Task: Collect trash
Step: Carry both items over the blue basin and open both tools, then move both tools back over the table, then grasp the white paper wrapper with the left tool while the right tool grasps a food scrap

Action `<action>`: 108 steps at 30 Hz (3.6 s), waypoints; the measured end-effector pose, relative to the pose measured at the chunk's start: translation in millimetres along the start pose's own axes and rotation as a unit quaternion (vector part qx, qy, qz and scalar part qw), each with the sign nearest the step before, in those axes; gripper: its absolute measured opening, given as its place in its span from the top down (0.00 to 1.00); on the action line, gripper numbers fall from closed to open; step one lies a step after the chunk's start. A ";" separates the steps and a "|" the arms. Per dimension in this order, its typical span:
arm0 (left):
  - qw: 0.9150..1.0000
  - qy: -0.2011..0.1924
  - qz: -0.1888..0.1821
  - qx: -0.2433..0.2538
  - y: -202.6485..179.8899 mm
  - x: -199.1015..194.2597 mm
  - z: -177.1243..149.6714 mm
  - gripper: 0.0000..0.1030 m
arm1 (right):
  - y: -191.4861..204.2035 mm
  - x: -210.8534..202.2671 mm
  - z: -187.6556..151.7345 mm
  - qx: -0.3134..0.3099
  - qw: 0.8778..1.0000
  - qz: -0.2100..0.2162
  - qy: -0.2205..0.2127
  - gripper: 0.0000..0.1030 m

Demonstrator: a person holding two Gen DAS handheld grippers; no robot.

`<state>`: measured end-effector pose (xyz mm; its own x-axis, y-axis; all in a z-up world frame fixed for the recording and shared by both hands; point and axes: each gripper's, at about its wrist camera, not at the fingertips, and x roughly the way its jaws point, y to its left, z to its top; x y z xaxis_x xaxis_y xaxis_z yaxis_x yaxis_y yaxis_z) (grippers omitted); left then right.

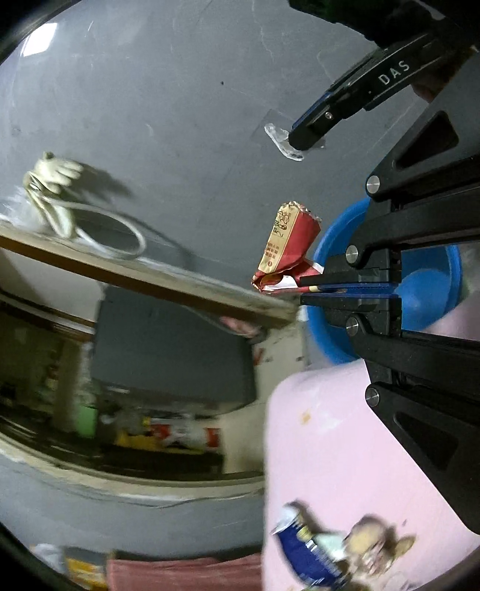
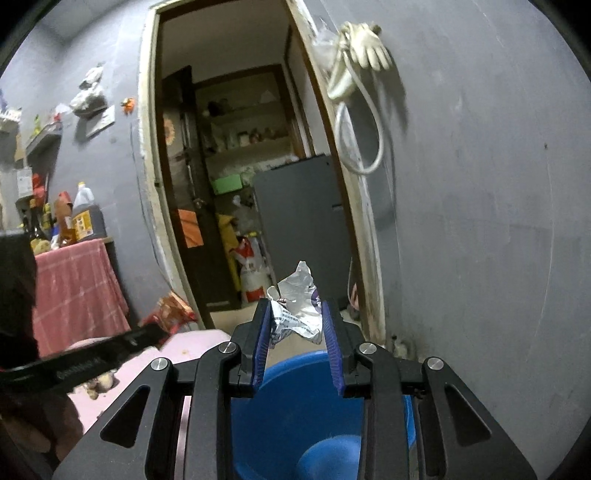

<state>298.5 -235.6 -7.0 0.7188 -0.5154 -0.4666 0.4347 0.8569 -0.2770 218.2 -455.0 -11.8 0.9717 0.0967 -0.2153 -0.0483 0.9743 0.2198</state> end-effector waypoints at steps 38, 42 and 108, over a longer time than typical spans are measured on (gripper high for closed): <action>0.995 -0.061 0.070 -0.040 45.5 -63.8 -7.1 0.11 | 4.3 11.1 3.3 0.015 0.999 0.019 0.040 0.15; 0.990 -0.103 0.091 -0.038 53.4 -96.9 -7.4 0.06 | 27.8 -6.2 10.9 -0.003 0.999 0.045 0.003 0.00; 0.969 0.106 0.221 -0.043 230.1 -110.6 -47.1 0.10 | 202.0 80.6 -87.2 -0.138 0.929 0.178 0.293 0.89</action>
<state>293.5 18.8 -58.7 0.6933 -0.0936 -0.7146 0.0562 0.9955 -0.0760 266.6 -232.6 -67.6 0.5934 0.4387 -0.6749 -0.4785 0.8664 0.1425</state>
